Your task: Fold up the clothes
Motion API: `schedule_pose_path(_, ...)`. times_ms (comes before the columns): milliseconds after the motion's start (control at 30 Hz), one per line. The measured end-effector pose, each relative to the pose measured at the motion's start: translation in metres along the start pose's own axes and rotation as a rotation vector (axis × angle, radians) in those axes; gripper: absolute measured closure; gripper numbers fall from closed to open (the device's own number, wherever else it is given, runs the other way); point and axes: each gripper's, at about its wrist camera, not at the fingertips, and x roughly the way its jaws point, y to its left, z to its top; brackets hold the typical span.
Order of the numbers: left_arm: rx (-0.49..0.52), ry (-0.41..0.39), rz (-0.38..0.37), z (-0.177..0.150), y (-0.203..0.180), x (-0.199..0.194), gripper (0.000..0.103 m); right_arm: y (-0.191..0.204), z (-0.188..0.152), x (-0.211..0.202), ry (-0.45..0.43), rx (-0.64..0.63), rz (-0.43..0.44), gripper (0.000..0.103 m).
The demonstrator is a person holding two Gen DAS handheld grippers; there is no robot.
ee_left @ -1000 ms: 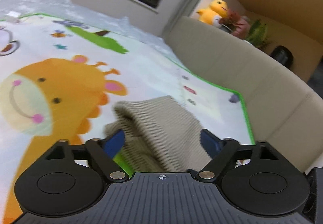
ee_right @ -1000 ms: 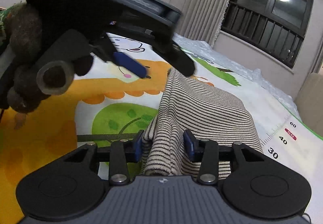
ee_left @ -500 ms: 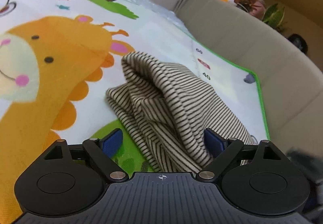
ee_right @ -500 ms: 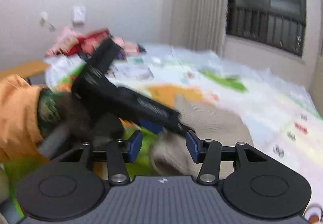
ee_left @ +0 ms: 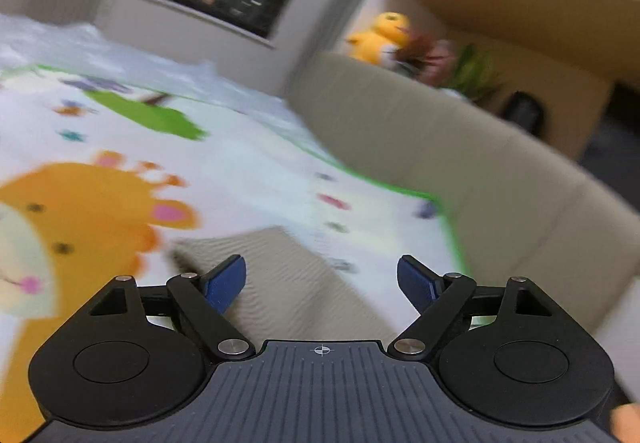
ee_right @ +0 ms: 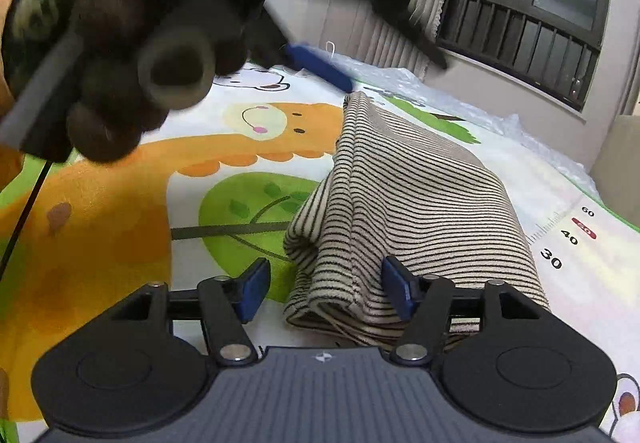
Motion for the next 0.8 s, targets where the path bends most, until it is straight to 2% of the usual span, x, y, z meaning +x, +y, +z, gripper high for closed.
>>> schedule_pose_path(67,-0.026,0.055,0.003,-0.007,0.003,0.015,0.016,-0.004,0.0,-0.003,-0.011,0.013,0.013,0.036)
schedule_pose_path(167,-0.076,0.115,0.079,-0.021,0.022,0.035,0.017,-0.016,0.007,-0.014,-0.034,0.054,0.058,0.034)
schedule_pose_path(200,-0.09,0.11,0.08,-0.022,0.025,0.034,0.017,-0.023,0.01,-0.022,-0.049,0.079,0.077,0.025)
schedule_pose_path(233,-0.103,0.105,0.08,-0.022,0.029,0.034,0.017,-0.031,0.013,-0.032,-0.07,0.108,0.084,0.007)
schedule_pose_path(267,-0.114,0.103,0.077,-0.021,0.03,0.033,0.017,-0.04,0.015,-0.041,-0.093,0.133,0.077,0.0)
schedule_pose_path(400,-0.097,0.1,0.091,-0.023,0.025,0.035,0.015,-0.072,0.018,-0.055,-0.136,0.219,-0.016,0.0)
schedule_pose_path(500,-0.083,0.092,0.101,-0.024,0.02,0.037,0.015,-0.092,0.018,-0.037,-0.107,0.302,-0.07,0.0)
schedule_pose_path(633,-0.087,0.101,0.099,-0.025,0.022,0.035,0.015,-0.093,0.001,0.009,0.046,0.34,-0.063,0.0)
schedule_pose_path(800,-0.084,0.096,0.104,-0.029,0.024,0.033,0.015,-0.1,-0.007,0.005,0.038,0.406,-0.034,0.0)
